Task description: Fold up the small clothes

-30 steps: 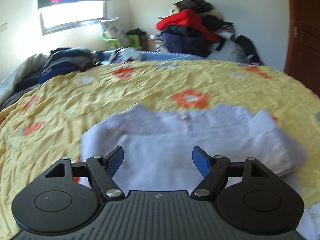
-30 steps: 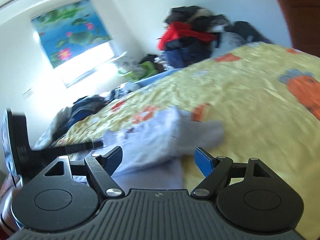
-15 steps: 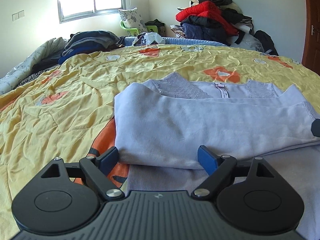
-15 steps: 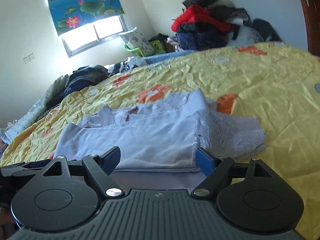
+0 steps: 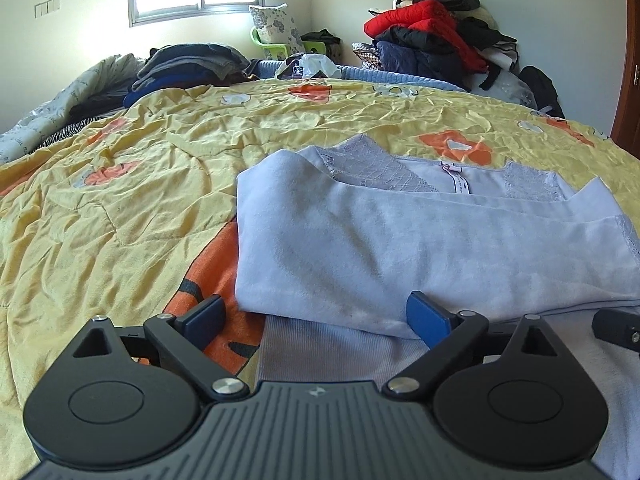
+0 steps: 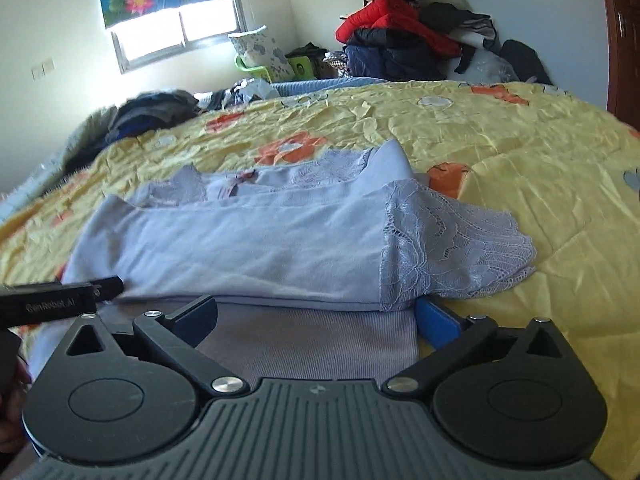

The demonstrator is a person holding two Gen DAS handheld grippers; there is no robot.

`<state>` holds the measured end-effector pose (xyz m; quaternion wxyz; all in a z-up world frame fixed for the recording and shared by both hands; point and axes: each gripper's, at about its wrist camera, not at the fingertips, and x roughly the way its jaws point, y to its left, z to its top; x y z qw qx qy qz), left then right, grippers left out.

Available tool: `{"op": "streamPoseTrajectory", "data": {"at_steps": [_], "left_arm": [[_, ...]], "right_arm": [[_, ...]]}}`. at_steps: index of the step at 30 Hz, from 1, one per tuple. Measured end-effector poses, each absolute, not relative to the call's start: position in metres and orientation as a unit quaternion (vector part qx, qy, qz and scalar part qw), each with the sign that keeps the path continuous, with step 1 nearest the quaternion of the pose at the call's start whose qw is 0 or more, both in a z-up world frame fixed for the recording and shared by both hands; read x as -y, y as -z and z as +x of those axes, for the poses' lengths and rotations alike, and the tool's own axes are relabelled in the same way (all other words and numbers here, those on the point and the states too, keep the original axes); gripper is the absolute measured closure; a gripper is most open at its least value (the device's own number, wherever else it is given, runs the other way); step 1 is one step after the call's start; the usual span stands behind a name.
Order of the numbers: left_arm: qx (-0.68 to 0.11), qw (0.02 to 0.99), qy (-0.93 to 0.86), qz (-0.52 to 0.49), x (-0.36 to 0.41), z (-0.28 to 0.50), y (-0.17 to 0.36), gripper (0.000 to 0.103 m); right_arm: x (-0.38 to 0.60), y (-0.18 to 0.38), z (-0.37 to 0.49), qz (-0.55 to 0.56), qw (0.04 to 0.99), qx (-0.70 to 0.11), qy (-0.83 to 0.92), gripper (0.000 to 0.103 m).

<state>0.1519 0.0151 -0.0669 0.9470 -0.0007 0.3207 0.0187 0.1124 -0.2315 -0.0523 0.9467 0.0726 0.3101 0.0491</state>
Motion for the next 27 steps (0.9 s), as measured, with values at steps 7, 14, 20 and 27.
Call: {"op": "streamPoseTrajectory", "data": {"at_steps": [7, 14, 20, 27], "left_arm": [[-0.318, 0.948, -0.022, 0.002, -0.0145, 0.1502, 0.0669, 0.005], [-0.318, 0.948, -0.021, 0.002, -0.0148, 0.1497, 0.0669, 0.005], [-0.319, 0.947, -0.021, -0.001, -0.0146, 0.1500, 0.0669, 0.004], [-0.320, 0.947, -0.019, -0.005, -0.0160, 0.1501, 0.0668, 0.004]], "right_arm": [[0.2231, 0.0530, 0.1137, 0.047, 0.946, -0.318, -0.038, 0.000], [0.2240, 0.0529, 0.1148, 0.041, 0.946, -0.319, -0.036, 0.000], [0.2253, 0.0529, 0.1149, 0.047, 0.946, -0.317, -0.037, 0.000], [0.2257, 0.0530, 0.1155, 0.046, 0.946, -0.317, -0.035, 0.000]]}}
